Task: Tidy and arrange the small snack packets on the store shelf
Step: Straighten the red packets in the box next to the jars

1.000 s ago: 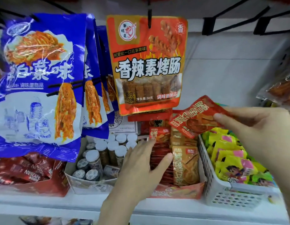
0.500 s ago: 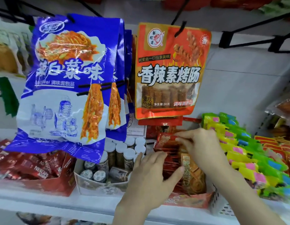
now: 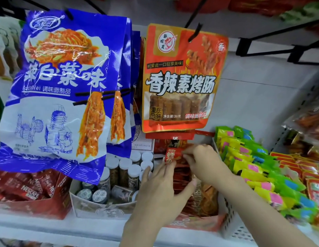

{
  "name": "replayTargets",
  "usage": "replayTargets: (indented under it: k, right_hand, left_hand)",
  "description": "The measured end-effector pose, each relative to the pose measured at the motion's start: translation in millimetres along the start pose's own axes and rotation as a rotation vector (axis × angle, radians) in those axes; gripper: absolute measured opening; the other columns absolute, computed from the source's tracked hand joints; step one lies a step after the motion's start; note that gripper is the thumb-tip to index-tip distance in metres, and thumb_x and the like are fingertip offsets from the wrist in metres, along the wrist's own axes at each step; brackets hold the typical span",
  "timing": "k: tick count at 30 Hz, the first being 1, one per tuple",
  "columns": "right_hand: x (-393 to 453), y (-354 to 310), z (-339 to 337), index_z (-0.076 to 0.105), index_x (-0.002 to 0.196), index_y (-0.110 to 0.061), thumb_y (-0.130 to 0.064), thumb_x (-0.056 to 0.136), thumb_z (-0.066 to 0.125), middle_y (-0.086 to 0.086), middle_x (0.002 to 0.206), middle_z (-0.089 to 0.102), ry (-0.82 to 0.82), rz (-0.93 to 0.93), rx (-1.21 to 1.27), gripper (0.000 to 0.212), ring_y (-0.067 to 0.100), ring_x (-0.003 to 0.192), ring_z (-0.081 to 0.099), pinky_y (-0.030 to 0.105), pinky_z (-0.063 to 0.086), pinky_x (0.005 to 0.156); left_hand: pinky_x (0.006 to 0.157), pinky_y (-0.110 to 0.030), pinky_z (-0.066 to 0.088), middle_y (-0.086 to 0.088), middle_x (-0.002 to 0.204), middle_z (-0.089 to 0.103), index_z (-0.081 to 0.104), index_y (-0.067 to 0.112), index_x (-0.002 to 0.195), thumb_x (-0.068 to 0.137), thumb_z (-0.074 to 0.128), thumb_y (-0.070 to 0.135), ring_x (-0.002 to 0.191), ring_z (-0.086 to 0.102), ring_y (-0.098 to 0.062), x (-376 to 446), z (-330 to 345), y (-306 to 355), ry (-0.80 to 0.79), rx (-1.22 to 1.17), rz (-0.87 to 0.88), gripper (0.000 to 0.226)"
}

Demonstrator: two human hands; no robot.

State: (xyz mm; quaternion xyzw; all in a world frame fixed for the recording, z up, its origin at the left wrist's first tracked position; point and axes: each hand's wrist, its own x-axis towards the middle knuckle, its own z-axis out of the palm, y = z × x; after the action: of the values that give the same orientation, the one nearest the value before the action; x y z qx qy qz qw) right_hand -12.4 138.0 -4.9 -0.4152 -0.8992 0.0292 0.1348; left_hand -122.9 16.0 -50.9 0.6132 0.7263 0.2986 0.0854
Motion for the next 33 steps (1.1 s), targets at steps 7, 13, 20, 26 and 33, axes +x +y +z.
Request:
replayTargets:
  k: [7,13,20,26,33]
  right_hand:
    - [15.3,0.2,21.0,0.064,0.122,-0.037,-0.052,0.088,0.061,0.001,0.124,0.058,0.132,0.272,-0.104,0.038,0.027,0.119,0.045,0.041,0.036,0.097]
    - [13.3,-8.1,25.2,0.076,0.094,-0.035,-0.040,0.083,0.072,-0.004,0.111,0.059,0.291,0.263,0.050,0.013,0.023,0.113,0.046,0.039,0.032,0.089]
    - [-45.4,-8.0,-20.8,0.072,0.081,-0.025,-0.021,0.082,0.076,-0.016,0.080,0.071,0.465,0.073,0.379,0.006,-0.002,0.077,0.064,0.013,0.046,0.075]
    - [-74.5,-6.2,-71.2,0.071,0.076,-0.027,-0.011,0.079,0.078,-0.019,0.073,0.073,0.566,0.123,0.957,0.017,-0.007,0.068,0.067,0.005,0.048,0.064]
    - [-85.6,0.2,-76.1,0.075,0.076,-0.019,-0.014,0.077,0.076,0.003,0.075,0.076,0.526,0.317,1.367,0.005,0.011,0.065,0.071,0.023,0.059,0.063]
  left_hand:
    - [0.115,-0.027,-0.013,0.020,0.157,0.025,0.021,0.039,0.150,0.084,0.035,0.079,0.137,0.006,0.007,0.8,-3.4,1.2,-0.023,-0.021,-0.021,0.079]
    - [0.118,-0.029,-0.006,0.022,0.151,0.031,0.023,0.040,0.147,0.084,0.041,0.075,0.127,0.004,0.005,-0.3,-3.9,-3.5,-0.016,-0.044,-0.024,0.075]
    - [0.098,-0.023,0.039,0.024,0.123,0.045,0.035,0.043,0.131,0.085,0.059,0.063,0.122,0.042,-0.003,-2.6,-7.5,-4.3,0.067,-0.278,-0.105,0.056]
    - [0.085,-0.021,0.050,0.029,0.108,0.063,0.045,0.053,0.117,0.087,0.064,0.047,0.099,0.059,0.012,-9.5,-22.0,20.1,0.125,-0.578,-0.057,0.035]
    - [0.084,-0.030,0.058,0.003,0.101,0.077,0.072,0.037,0.100,0.088,0.059,0.038,0.096,0.073,-0.016,-31.1,-26.8,42.4,-0.121,-0.934,-0.042,0.018]
